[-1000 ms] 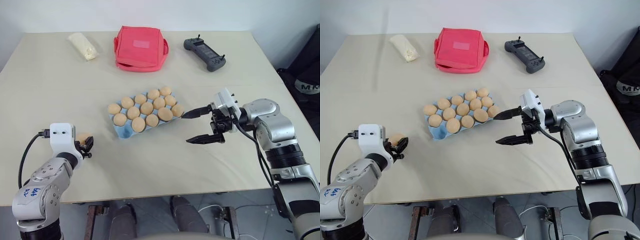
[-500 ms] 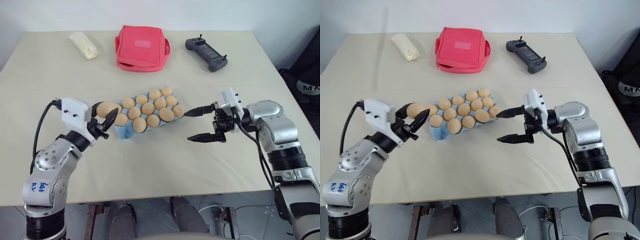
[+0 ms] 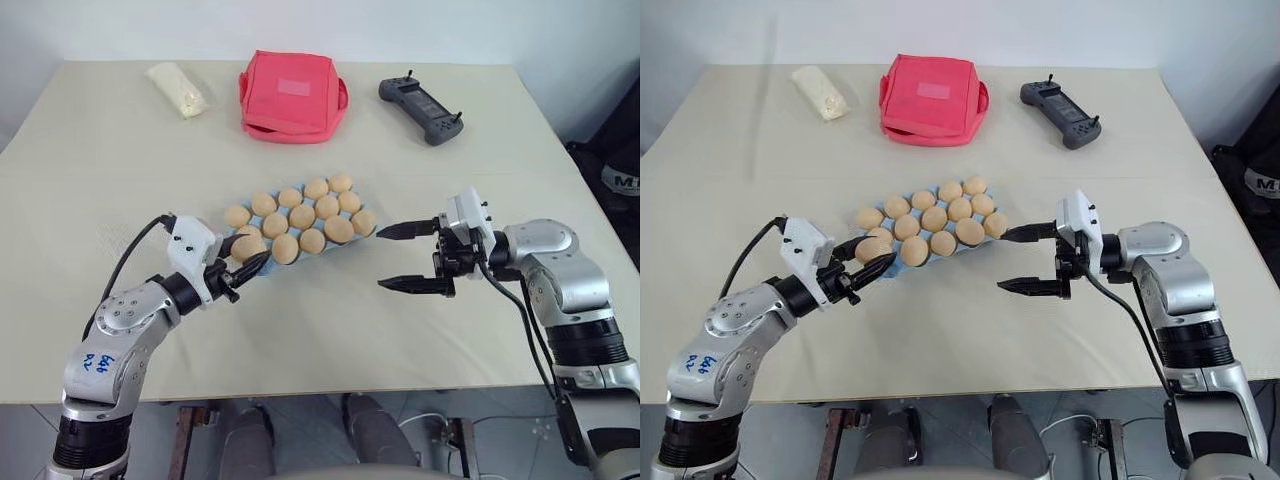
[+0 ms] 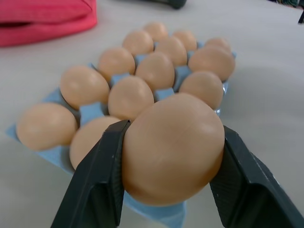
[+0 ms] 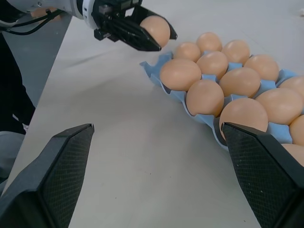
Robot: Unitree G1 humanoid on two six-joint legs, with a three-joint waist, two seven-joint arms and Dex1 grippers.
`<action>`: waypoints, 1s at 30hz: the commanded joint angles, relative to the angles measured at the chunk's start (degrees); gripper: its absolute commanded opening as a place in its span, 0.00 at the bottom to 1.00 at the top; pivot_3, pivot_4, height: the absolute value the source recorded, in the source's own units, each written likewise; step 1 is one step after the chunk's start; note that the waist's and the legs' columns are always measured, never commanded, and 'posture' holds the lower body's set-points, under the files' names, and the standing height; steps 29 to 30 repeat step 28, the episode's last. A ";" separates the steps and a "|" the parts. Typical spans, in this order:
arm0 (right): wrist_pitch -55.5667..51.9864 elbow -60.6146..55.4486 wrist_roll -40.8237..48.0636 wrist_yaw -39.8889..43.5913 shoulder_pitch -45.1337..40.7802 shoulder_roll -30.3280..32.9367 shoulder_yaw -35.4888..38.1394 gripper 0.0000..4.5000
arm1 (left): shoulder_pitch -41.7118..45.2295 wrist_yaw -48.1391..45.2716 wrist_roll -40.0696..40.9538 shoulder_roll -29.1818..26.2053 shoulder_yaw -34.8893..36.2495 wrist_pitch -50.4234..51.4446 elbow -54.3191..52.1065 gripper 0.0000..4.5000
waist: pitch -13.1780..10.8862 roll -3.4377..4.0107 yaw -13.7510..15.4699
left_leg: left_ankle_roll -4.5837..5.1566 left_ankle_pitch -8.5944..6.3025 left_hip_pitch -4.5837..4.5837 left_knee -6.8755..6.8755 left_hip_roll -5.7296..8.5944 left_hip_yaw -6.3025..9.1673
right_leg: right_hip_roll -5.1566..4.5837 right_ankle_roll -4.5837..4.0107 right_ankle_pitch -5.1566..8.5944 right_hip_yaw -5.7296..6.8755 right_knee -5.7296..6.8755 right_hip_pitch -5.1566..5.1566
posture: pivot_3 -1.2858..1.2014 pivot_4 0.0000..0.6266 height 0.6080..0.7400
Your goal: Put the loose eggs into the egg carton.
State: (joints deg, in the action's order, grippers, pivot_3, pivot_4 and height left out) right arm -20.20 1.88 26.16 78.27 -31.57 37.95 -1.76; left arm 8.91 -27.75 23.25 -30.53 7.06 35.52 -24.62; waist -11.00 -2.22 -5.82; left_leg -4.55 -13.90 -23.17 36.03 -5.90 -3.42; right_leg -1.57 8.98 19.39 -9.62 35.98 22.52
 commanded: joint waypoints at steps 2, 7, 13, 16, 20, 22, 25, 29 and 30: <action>-0.52 -2.86 1.60 -1.11 0.64 1.38 2.24 1.00 | 1.73 -0.81 -1.05 -0.48 -0.49 -1.90 0.71 0.86 | 0.00 0.00 0.12 | 0.00 0.00 0.00 0.00 0.00 0.00 | 0.00 0.00 0.00 0.00 0.00 0.00 | 0.52 0.24 1.00; -0.85 -3.79 2.02 -1.78 1.38 1.89 2.61 1.00 | 3.07 -1.49 -0.93 0.50 -0.87 -3.02 1.89 1.00 | 0.00 0.00 0.49 | 0.00 0.00 0.00 -0.01 0.00 0.00 | 0.00 0.00 0.00 0.00 0.00 0.00 | 0.52 0.24 1.00; -1.15 -4.43 2.46 -2.58 1.88 2.92 3.44 1.00 | 6.35 -4.46 4.21 -0.38 5.51 -3.71 3.94 1.00 | 0.00 0.00 1.13 | 0.00 0.00 -0.01 0.03 0.00 0.00 | 0.00 0.01 0.00 0.00 0.01 0.01 | 0.52 0.24 1.00; -0.84 -4.12 2.22 -2.95 2.18 3.43 3.71 1.00 | 5.82 -8.11 5.79 -1.98 9.25 -6.90 6.32 1.00 | -0.01 0.01 1.02 | 0.00 0.00 0.00 0.00 -0.01 -0.03 | 0.00 0.00 0.00 0.00 0.01 0.03 | 0.52 0.24 1.00; -0.52 -3.99 1.97 -3.33 3.14 4.05 4.55 1.00 | 3.95 -13.46 5.42 -4.77 12.53 -12.23 12.66 1.00 | 0.00 0.01 1.03 | 0.00 0.00 0.00 -0.03 -0.02 -0.05 | 0.00 -0.01 0.01 0.01 -0.01 0.04 | 0.52 0.24 1.00; -0.25 -3.71 1.79 -3.55 3.83 4.68 5.18 1.00 | 2.55 -17.38 5.19 -6.41 13.17 -15.08 16.43 1.00 | -0.01 0.02 1.01 | 0.00 0.00 0.00 -0.02 -0.02 -0.08 | 0.00 -0.02 0.01 0.01 -0.01 0.04 | 0.52 0.24 1.00; 0.10 -3.46 1.74 -3.99 5.00 5.43 5.78 1.00 | 1.28 -21.37 5.36 -7.97 12.91 -17.06 19.30 1.00 | -0.02 0.03 1.03 | 0.01 -0.01 0.00 -0.02 -0.02 -0.11 | -0.01 -0.04 0.02 0.01 -0.02 0.06 | 0.52 0.24 1.00; 0.61 -3.59 1.47 -4.81 6.54 5.63 6.47 1.00 | 1.24 -23.24 4.73 -7.75 12.38 -19.93 20.47 1.00 | -0.02 0.03 1.19 | 0.03 -0.02 -0.01 -0.02 -0.03 -0.11 | -0.01 -0.05 0.03 0.01 -0.02 0.05 | 0.52 0.24 1.00; 0.61 -3.59 1.47 -4.81 6.54 5.63 6.47 1.00 | 1.24 -23.24 4.73 -7.75 12.38 -19.93 20.47 1.00 | -0.02 0.03 1.19 | 0.03 -0.02 -0.01 -0.02 -0.03 -0.11 | -0.01 -0.05 0.03 0.01 -0.02 0.05 | 0.52 0.24 1.00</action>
